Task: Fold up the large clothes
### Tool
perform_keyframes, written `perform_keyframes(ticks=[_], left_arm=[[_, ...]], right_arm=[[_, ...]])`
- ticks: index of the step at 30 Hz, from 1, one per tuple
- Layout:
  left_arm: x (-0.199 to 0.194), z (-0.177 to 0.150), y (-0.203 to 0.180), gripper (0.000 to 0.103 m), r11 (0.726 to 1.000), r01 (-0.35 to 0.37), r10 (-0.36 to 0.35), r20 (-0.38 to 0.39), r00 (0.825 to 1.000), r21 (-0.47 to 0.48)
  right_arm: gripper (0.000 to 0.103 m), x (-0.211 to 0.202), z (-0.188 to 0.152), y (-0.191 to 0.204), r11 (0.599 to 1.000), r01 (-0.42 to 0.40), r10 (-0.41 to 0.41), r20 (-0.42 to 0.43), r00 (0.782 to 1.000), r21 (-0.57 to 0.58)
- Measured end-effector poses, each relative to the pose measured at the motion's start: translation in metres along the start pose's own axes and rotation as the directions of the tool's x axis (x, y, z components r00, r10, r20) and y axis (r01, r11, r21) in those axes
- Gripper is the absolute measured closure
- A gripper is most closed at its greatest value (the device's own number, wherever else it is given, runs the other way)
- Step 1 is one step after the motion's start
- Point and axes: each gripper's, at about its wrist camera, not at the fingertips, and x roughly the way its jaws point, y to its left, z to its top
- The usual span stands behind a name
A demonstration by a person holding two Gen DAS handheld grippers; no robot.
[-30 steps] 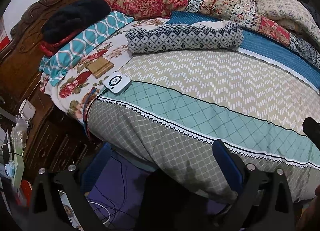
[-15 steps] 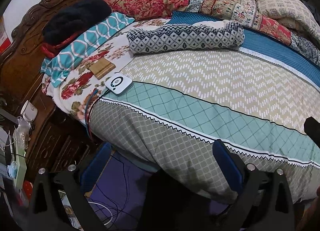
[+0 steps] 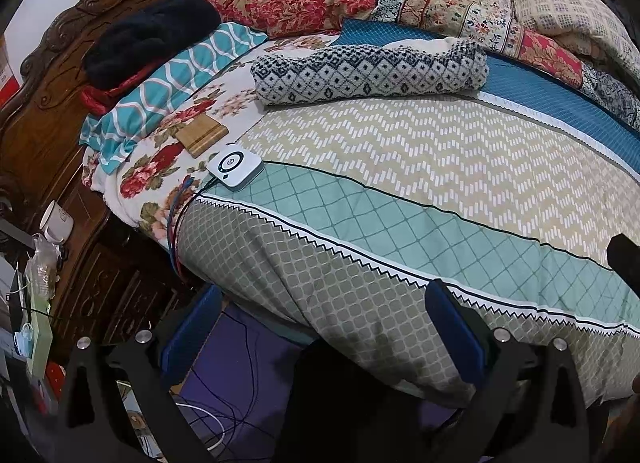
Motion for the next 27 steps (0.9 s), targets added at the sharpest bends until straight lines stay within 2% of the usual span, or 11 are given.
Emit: perform_keyframes(ticks=[27], left_arm=[[0.0054,-0.0006,0.0,0.098,1.0,-0.003,0.003,-0.007,1.0,0.005]], right_arm=[[0.006,0.0035,0.0011,-0.004,1.0,-0.005,0.005,-0.008,1.0,0.003]])
